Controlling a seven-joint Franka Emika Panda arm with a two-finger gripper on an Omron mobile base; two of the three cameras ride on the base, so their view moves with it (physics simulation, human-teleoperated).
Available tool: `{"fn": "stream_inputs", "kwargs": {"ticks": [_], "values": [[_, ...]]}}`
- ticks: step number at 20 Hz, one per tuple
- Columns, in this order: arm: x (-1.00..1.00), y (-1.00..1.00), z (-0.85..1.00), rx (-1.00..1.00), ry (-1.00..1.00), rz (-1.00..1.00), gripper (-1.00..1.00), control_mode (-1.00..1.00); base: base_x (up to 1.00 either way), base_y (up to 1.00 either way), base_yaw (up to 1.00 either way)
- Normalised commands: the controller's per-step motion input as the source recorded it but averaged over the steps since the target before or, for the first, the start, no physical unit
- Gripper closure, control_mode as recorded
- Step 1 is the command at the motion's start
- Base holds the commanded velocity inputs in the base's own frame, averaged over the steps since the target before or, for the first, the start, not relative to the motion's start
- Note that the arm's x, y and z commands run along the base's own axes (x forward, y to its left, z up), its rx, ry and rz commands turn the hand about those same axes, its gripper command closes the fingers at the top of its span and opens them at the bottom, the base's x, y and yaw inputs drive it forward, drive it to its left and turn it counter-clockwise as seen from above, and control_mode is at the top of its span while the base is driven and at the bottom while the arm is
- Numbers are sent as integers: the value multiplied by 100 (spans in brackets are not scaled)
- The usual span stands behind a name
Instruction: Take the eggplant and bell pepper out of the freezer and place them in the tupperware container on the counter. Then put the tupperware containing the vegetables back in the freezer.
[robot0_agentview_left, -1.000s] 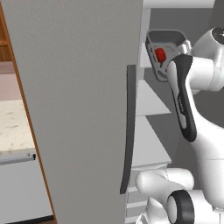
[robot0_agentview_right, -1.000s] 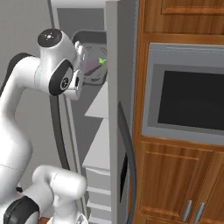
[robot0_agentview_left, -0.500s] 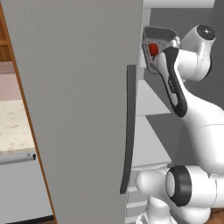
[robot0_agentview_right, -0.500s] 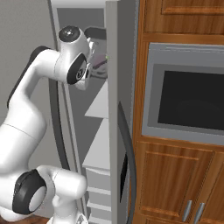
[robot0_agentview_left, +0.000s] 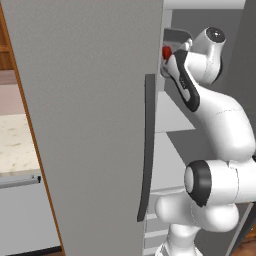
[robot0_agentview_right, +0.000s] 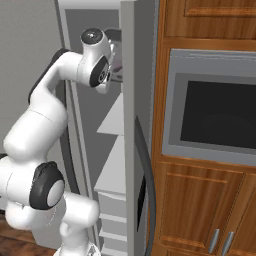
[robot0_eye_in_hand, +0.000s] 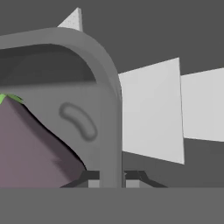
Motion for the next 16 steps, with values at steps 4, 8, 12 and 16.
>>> {"fn": "stream_inputs", "kwargs": {"ticks": [4,8,12,16], "values": [[68,0,0,0,-1,0,100,-100,0,0,0],[59,-4,0,0,-4,0,100,-100,0,0,0],[47,-15,0,0,-6,0,100,-100,0,0,0],[31,-16,0,0,-6,1,100,-100,0,0,0]]}}
